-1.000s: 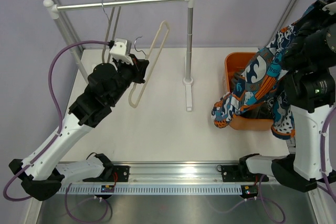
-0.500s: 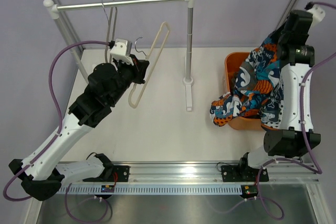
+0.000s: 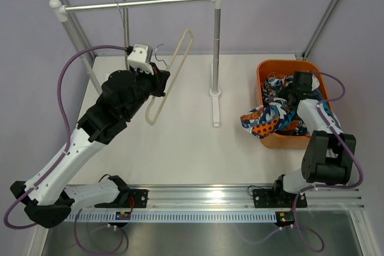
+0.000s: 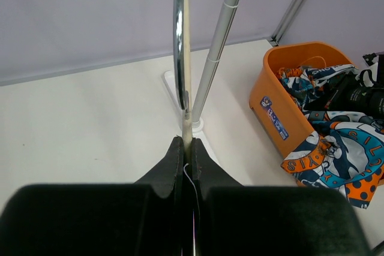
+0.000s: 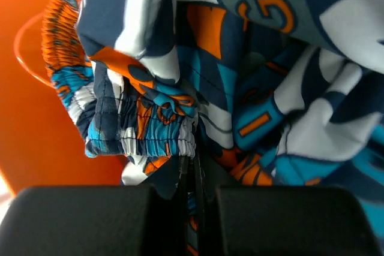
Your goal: Remove the shorts from the hanger
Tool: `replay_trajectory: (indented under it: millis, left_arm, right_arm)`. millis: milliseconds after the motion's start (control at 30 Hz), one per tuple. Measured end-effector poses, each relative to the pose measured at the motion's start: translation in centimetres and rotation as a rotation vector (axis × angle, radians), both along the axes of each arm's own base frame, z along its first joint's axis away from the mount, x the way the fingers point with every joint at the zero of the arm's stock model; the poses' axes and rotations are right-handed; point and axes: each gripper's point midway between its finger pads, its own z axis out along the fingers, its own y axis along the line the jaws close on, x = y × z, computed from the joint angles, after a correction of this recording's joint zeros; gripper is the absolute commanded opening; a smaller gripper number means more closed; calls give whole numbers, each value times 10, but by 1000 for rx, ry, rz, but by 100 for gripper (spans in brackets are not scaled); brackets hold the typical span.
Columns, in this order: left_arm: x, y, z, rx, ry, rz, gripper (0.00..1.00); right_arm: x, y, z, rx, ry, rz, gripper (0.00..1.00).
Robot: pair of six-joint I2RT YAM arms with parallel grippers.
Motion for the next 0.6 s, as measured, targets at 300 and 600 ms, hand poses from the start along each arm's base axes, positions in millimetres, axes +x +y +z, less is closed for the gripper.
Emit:
replay_trajectory:
  millis: [300, 600]
  left_arm:
    - [-1, -2, 8, 42, 37, -17, 0]
    - [15, -10, 20, 99, 64, 6, 0]
  right_arm:
    - [6, 1, 27, 0, -95, 2, 57]
    - [-7, 3, 135, -62, -327, 27, 76]
